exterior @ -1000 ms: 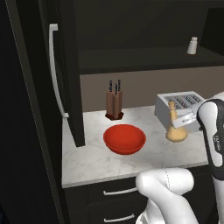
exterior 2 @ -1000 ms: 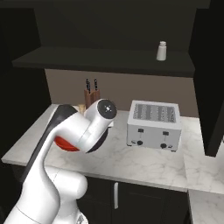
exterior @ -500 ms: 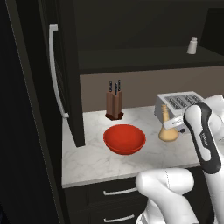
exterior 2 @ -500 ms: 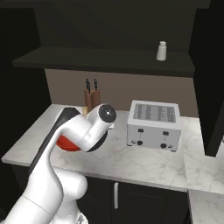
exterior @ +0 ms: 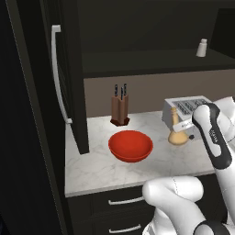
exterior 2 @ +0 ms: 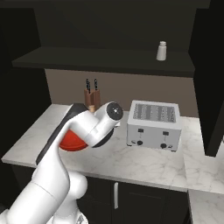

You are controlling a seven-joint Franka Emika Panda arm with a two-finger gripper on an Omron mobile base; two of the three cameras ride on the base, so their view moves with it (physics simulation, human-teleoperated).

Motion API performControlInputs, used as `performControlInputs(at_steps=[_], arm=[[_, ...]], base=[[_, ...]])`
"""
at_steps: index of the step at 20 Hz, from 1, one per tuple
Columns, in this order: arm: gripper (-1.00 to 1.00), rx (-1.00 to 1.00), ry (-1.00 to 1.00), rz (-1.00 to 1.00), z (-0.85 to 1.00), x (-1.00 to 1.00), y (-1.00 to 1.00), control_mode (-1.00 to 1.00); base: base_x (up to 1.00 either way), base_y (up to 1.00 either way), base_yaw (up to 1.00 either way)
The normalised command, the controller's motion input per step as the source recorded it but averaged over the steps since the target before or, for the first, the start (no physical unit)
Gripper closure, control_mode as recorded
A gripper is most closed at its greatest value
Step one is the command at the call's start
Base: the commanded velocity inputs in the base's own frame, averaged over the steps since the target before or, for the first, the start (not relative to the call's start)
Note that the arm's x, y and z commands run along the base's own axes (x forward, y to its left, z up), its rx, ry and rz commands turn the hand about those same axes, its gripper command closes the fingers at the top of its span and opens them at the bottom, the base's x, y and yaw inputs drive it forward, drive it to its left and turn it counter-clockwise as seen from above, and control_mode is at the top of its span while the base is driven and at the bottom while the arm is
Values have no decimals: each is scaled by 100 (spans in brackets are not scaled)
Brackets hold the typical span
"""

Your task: Retrieve the bottle and the shaker from the cabinet and place them next to the mixing bowl on the counter. Then add garlic from the fridge to the mixing bowl.

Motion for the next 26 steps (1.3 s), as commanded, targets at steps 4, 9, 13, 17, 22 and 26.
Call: performControlInputs(at_steps=[4, 9, 13, 17, 22, 26], arm=[[100, 0, 0, 2, -38, 9, -3, -100], [100, 0, -6, 3, -57, 0, 0, -100], [100, 1, -10, 3, -40, 0, 0, -100], [100, 2, -3, 3, -2, 17, 0, -100], [100, 8, -5, 5, 0, 12, 0, -100], [100, 11, -4, 3, 0, 14, 0, -100]], base=[[0, 0, 0], [0, 0, 0], [0, 0, 0], [0, 0, 0], [0, 0, 0], [0, 0, 0]])
